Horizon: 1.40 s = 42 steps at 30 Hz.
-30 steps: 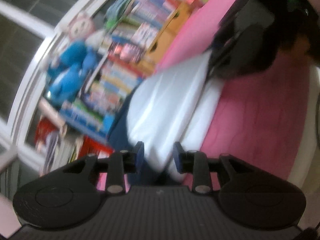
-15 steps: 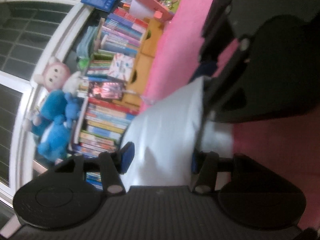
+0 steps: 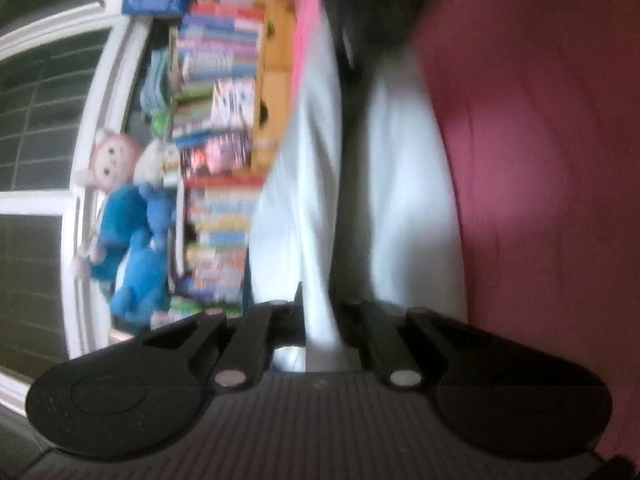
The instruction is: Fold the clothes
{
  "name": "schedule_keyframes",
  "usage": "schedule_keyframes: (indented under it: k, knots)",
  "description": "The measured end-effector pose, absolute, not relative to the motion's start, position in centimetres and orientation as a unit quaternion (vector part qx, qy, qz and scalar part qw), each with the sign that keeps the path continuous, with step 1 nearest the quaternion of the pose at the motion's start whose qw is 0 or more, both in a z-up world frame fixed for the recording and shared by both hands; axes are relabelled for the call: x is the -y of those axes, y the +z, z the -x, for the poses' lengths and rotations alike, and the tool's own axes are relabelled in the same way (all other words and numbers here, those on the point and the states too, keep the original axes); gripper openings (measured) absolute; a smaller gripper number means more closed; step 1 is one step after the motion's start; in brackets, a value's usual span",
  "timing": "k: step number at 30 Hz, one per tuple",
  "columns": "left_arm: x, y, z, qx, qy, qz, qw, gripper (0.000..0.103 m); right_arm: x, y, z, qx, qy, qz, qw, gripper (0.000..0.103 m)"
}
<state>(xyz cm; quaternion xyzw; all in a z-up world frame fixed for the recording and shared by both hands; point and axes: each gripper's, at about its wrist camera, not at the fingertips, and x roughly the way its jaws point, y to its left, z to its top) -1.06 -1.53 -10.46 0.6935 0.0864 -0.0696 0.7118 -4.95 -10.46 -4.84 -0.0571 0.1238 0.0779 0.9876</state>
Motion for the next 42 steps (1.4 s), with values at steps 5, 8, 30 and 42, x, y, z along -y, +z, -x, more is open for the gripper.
schedule_keyframes:
  k: [5,8,30,42]
  knots:
    - [-1.1,-11.0,1.4,-0.104,-0.034,-0.708,0.698,0.006,9.9,-4.9,5.3,-0.114,0.081,0.077,0.987,0.018]
    - [-2.3,-11.1,1.6,-0.117,-0.016,-0.708,0.697,0.007,10.0,-4.9,5.2,-0.117,0.086,0.072,0.987,0.018]
    - [-1.5,-7.3,8.4,-0.154,0.003,-0.552,0.819,0.021,12.9,-5.3,4.4,-0.223,0.116,-0.075,0.965,0.017]
    - [5.4,-7.6,6.4,-0.101,-0.142,-0.533,0.828,0.039,13.0,-2.5,4.1,-0.191,0.138,-0.054,0.97,0.016]
